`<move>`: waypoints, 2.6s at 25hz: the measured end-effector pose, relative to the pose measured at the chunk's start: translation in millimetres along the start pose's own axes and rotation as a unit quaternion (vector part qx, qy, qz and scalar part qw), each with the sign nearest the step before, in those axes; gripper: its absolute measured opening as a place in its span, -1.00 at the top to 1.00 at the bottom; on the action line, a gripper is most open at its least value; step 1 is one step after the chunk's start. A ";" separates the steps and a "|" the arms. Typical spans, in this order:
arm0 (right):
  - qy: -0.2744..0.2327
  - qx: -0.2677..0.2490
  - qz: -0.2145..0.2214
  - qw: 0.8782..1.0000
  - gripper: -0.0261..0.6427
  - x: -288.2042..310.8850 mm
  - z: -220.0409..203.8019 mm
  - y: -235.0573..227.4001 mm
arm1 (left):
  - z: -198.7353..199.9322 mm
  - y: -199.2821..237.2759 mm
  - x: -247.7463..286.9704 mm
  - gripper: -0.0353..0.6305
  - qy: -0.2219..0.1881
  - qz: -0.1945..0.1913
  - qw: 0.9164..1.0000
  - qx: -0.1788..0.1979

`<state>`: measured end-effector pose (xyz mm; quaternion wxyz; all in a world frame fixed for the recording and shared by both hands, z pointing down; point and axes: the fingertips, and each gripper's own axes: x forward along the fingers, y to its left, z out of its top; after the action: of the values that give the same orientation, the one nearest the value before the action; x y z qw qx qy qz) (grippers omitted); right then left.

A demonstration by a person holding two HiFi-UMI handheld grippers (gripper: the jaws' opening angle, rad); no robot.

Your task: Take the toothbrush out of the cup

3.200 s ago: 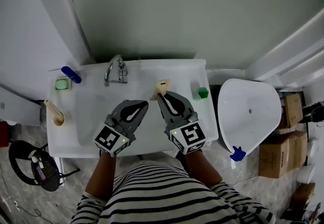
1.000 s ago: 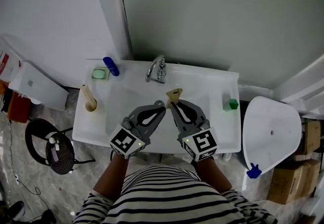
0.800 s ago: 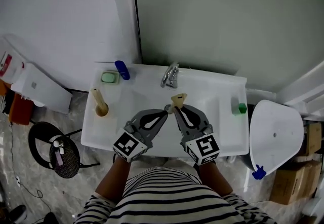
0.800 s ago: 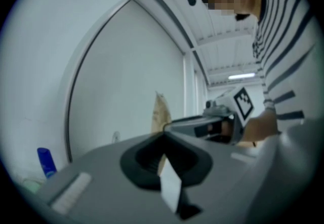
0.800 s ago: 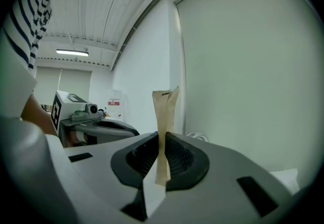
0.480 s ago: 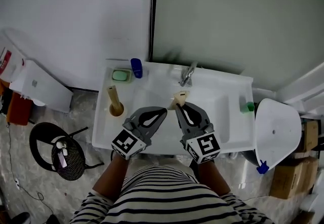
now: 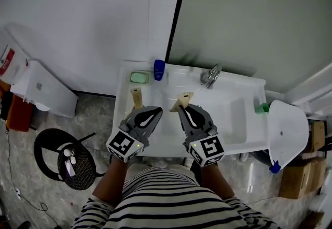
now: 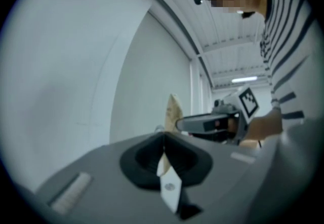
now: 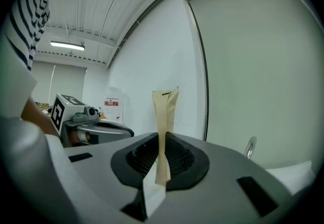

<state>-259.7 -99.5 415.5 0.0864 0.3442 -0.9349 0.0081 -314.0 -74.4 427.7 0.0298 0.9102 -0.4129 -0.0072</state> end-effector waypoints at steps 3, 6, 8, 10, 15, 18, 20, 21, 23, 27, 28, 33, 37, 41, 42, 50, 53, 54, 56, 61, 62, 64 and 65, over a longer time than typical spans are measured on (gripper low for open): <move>0.001 -0.003 0.003 1.000 0.81 12.6 1.8 15.3 | -6.4 18.7 -17.7 0.86 0.006 0.011 1.000 -0.005; 0.005 -0.007 0.005 1.000 0.81 20.2 2.6 26.3 | -14.2 34.8 -31.8 0.83 0.012 0.024 1.000 -0.014; 0.008 -0.009 0.005 1.000 0.81 24.8 2.9 29.6 | -20.2 47.0 -38.7 0.79 0.018 0.033 0.999 -0.022; 0.010 -0.011 0.004 1.000 0.81 29.9 3.3 31.2 | -27.1 60.4 -44.4 0.70 0.028 0.043 0.998 -0.030; 0.018 -0.014 -0.001 1.000 0.81 37.1 1.4 31.4 | -46.6 83.8 -53.5 0.52 0.049 0.053 0.997 -0.041; 0.021 -0.016 -0.003 1.000 0.81 42.1 0.4 30.8 | -58.5 96.1 -53.8 0.39 0.063 0.053 0.996 -0.040; 0.025 -0.019 -0.004 1.000 0.81 44.1 0.1 31.4 | -67.4 103.6 -53.0 0.29 0.073 0.054 0.995 -0.039; 0.027 -0.021 -0.003 0.999 0.81 44.7 -0.2 31.9 | -72.2 106.8 -52.4 0.26 0.078 0.055 0.995 -0.040; 0.030 -0.023 -0.002 0.999 0.81 45.4 -0.8 33.0 | -82.6 111.9 -51.2 0.23 0.092 0.053 0.993 -0.044; 0.034 -0.025 -0.004 0.999 0.81 47.7 -0.9 33.0 | -103.5 121.7 -45.8 0.19 0.114 0.047 0.990 -0.063; 0.034 -0.025 -0.006 0.999 0.81 47.9 -1.1 32.7 | -108.6 123.6 -43.8 0.19 0.119 0.046 0.989 -0.069; 0.038 -0.028 -0.011 0.999 0.81 46.6 -1.6 32.5 | -131.1 128.3 -33.4 0.17 0.146 0.038 0.985 -0.083; 0.039 -0.028 -0.015 0.999 0.81 47.2 -1.0 30.5 | -142.3 132.3 -26.5 0.17 0.165 0.036 0.981 -0.090; 0.040 -0.031 -0.015 0.999 0.81 49.2 1.7 29.7 | -151.6 133.0 -20.2 0.17 0.180 0.031 0.979 -0.093; 0.040 -0.031 -0.015 0.999 0.81 49.8 2.3 30.0 | -153.2 132.8 -19.2 0.18 0.182 0.029 0.978 -0.093; 0.041 -0.030 -0.019 0.999 0.81 48.3 -0.8 25.7 | -165.0 134.1 -12.8 0.44 0.203 0.027 0.975 -0.082; 0.040 -0.030 -0.022 0.998 0.81 46.0 -0.6 23.9 | -165.3 135.0 -11.6 0.58 0.207 0.027 0.975 -0.079; 0.041 -0.029 -0.024 0.998 0.81 45.4 -1.0 23.6 | -165.0 134.8 -11.4 0.61 0.209 0.026 0.974 -0.079; 0.043 -0.028 -0.026 0.998 0.81 44.9 -1.7 23.0 | -164.4 134.1 -11.2 0.66 0.210 0.024 0.974 -0.079; 0.040 -0.029 -0.026 0.998 0.81 43.8 -0.2 22.7 | -159.5 131.2 -12.1 0.72 0.205 0.023 0.975 -0.080; 0.039 -0.030 -0.027 0.998 0.81 43.3 0.5 22.6 | -157.1 131.0 -12.9 0.73 0.202 0.023 0.976 -0.080; 0.036 -0.029 -0.027 0.999 0.81 42.4 0.6 21.7 | -151.0 131.5 -14.5 0.76 0.196 0.026 0.977 -0.080; 0.036 -0.028 -0.027 0.999 0.81 42.1 0.7 21.4 | -147.8 131.9 -15.2 0.76 0.193 0.027 0.978 -0.080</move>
<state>-305.1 -110.3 422.8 0.1297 0.3659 -0.9215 -0.0082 -417.5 -142.5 583.0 0.1822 0.8775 -0.4223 0.1360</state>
